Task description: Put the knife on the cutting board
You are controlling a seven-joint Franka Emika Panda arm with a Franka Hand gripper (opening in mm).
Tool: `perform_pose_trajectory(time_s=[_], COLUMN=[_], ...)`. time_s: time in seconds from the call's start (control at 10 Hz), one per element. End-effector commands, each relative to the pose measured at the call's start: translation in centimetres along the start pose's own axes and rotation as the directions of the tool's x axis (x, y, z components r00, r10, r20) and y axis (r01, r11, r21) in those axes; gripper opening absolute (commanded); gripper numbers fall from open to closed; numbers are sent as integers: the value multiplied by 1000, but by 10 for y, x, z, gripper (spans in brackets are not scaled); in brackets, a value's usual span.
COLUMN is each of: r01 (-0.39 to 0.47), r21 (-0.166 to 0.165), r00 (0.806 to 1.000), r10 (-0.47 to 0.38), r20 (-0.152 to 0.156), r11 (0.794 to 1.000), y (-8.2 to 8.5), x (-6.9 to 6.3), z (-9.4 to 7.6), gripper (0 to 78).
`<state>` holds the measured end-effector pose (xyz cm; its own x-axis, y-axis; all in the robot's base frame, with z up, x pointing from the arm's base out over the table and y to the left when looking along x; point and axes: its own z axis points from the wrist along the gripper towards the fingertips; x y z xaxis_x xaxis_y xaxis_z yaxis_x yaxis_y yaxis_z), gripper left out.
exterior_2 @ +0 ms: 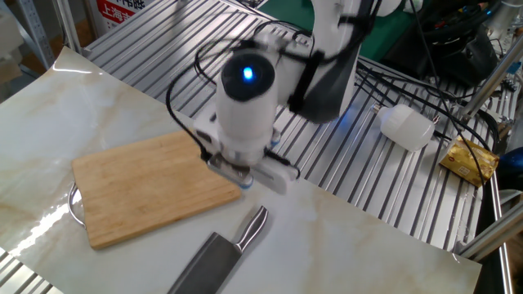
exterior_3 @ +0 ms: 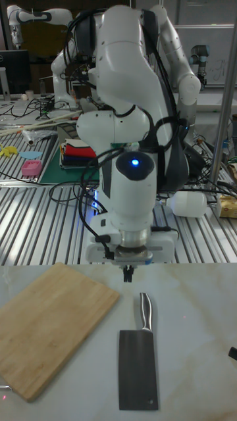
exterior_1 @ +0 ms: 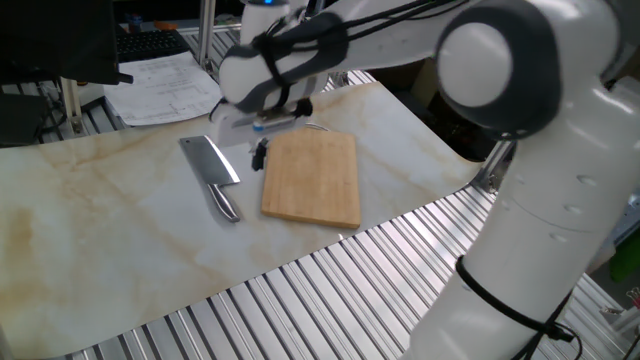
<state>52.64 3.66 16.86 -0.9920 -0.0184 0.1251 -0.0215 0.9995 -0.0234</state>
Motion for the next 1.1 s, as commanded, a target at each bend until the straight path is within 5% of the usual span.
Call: perform_pose_trajectory(time_s=[0.1, 0.4, 1.1], r01=[15, 12, -23], r21=[-33, -46, -50], r00=[997, 997, 994], r10=[-12, -9, 28], r20=[77, 80, 105], r11=[999, 999, 998], y=[25, 29, 40], x=[-29, -32, -29], z=[52, 66, 61], gripper=[0, 0, 0])
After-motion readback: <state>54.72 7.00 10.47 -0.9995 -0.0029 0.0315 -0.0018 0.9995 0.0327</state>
